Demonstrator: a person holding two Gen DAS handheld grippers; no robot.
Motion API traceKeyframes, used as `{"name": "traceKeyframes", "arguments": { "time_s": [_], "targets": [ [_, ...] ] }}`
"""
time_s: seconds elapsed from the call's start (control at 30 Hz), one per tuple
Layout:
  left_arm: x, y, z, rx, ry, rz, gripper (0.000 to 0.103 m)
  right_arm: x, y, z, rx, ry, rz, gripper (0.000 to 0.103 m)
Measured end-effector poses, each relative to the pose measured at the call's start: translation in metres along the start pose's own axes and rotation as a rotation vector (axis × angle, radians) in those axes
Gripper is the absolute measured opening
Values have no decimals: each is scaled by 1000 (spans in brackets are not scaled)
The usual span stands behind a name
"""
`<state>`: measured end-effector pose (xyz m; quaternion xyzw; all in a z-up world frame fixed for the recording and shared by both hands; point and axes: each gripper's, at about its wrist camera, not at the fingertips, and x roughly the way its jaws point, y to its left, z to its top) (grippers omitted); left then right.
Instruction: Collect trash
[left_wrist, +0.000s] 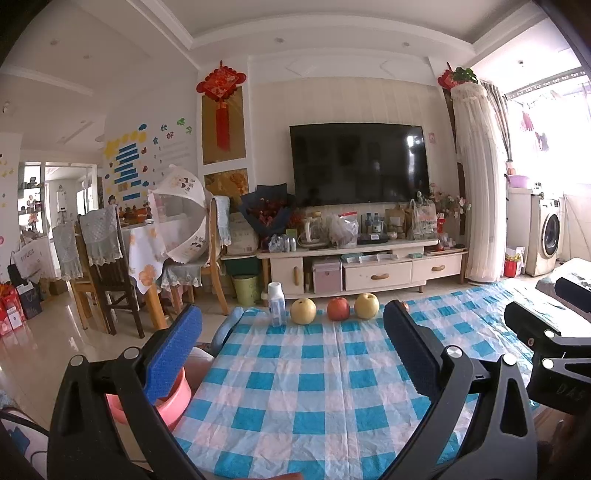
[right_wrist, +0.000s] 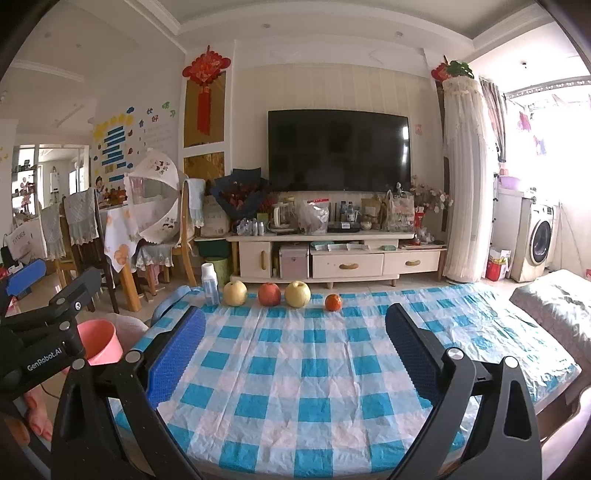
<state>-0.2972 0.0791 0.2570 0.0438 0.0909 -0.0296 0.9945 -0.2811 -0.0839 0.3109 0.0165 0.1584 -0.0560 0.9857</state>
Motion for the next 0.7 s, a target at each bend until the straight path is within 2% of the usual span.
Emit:
{"name": "traceKeyframes", "arguments": {
  "time_s": [0.2,0.33,0.5,0.7],
  "targets": [
    [16,-4,-9,17,27,-10,99,24,1,-12,1,44,8,97],
    [43,-13,-23,49,73,-10,99,51,-2,-26,5,94,12,97],
    [91,-24,-50,73,177,-5,99,101,-8,-50,20,189,16,97],
    [187,-34,-99,74,385,9,99,193,-14,-82,19,351,-7,97]
  ]
}}
